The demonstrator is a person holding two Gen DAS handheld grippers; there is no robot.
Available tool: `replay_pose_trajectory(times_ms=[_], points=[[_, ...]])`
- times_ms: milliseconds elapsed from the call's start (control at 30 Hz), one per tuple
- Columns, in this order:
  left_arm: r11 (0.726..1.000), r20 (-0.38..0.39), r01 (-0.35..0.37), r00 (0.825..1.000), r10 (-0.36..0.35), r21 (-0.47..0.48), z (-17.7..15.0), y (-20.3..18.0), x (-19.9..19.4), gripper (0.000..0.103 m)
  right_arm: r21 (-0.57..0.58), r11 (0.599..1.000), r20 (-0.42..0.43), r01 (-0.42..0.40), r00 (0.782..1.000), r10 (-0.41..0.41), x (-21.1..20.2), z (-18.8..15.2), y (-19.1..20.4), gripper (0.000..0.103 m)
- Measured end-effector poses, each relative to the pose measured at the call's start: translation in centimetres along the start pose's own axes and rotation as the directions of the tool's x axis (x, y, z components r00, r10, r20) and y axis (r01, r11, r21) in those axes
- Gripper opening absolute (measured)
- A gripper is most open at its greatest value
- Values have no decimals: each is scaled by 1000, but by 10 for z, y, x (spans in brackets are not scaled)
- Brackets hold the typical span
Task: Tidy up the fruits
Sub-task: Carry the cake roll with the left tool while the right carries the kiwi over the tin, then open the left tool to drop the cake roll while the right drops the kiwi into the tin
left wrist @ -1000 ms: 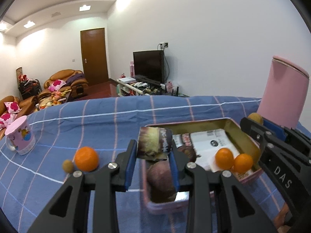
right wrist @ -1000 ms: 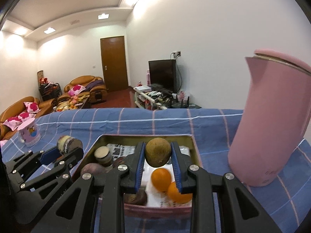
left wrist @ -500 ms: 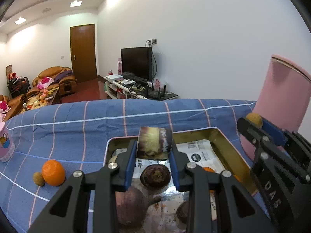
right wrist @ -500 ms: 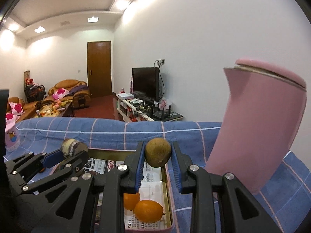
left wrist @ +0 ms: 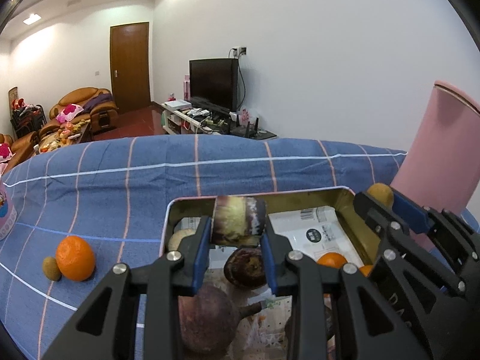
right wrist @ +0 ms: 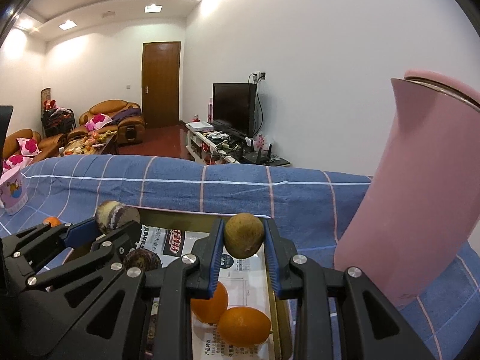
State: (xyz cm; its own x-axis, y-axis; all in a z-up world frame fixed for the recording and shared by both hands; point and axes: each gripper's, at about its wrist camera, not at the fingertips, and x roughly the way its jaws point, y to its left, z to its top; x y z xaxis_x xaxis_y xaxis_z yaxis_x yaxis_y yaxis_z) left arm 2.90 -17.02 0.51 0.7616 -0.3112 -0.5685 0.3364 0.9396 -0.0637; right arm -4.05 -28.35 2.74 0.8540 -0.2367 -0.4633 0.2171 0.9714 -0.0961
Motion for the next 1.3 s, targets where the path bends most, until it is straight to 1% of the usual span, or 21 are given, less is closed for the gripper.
replay_pose_trajectory(times_ms=[100, 267, 367, 467, 533, 700, 1033, 1200, 1300], points=[[1000, -4, 7, 1000, -7, 0, 1, -2, 2, 33, 9, 1000, 4, -5, 1000, 5, -1, 1, -1, 28], [1000, -19, -12, 1000, 12, 1, 6, 0, 13, 33, 39, 999, 5, -18, 1000, 18, 0, 3, -8, 28], [1000, -40, -6, 999, 6, -16, 7, 4, 19, 33, 71, 997, -15, -36, 999, 38, 5, 3, -15, 28], [1000, -70, 11, 997, -12, -13, 6, 4, 25, 33, 86, 995, -54, -57, 997, 62, 15, 1, -17, 28], [1000, -70, 15, 997, -16, -10, 7, 3, 26, 33, 88, 993, -78, -75, 994, 82, 20, 0, -16, 28], [1000, -84, 17, 996, -17, -5, 5, 2, 26, 33, 86, 992, -84, -88, 992, 95, 22, -1, -14, 28], [1000, -114, 29, 993, -30, -12, 4, 3, 29, 33, 63, 988, -129, -142, 980, 149, 30, -1, -7, 28], [999, -117, 40, 992, -40, 0, 3, 0, 29, 33, 93, 981, -149, -169, 972, 182, 36, -3, -10, 28], [999, -116, 35, 993, -35, 0, 2, 0, 28, 33, 117, 972, -148, -203, 965, 219, 38, -3, -14, 28]])
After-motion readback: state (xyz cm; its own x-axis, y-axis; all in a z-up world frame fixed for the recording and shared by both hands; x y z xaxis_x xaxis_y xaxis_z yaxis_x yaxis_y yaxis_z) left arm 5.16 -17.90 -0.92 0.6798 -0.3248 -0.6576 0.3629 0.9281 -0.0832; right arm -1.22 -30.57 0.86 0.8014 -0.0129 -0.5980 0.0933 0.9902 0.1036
